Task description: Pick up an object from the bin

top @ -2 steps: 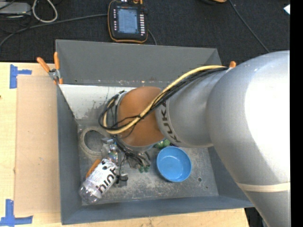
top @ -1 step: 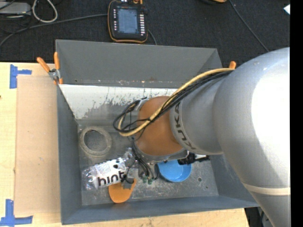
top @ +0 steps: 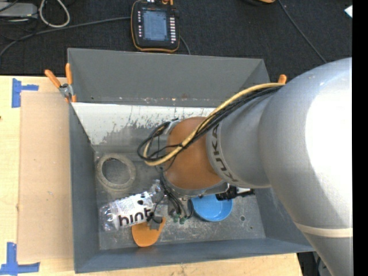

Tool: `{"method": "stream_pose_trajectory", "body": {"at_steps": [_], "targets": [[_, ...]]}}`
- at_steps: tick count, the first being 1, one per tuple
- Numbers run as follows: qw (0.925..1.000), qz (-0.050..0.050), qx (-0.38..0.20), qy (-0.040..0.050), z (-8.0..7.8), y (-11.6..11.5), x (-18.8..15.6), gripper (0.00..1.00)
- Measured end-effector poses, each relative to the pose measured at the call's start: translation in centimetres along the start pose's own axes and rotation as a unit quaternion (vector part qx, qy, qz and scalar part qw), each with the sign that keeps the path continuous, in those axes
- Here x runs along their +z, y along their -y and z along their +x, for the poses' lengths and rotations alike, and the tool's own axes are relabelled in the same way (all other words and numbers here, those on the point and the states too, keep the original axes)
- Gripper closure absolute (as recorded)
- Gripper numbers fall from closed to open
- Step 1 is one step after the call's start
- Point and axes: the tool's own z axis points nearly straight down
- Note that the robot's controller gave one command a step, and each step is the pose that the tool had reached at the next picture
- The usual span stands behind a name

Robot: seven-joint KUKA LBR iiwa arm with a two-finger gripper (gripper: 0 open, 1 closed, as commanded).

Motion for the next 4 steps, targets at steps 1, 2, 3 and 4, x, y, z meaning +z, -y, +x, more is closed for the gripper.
{"method": "stream_pose_trajectory", "body": {"at_steps": [1,2,3,4], "targets": [[0.9999,0.0,0.011,0.001,1.3,5.2,1.1,1.0],[0.9999,-0.003,0.014,0.002,2.8,4.2,1.2,1.0],[1.0,0.0,0.009,0.0013,1.8,5.5,0.7,1.0],[1.0,-0.003,0.01,-0.001,3.0,2.9,1.1,1.0]]}}
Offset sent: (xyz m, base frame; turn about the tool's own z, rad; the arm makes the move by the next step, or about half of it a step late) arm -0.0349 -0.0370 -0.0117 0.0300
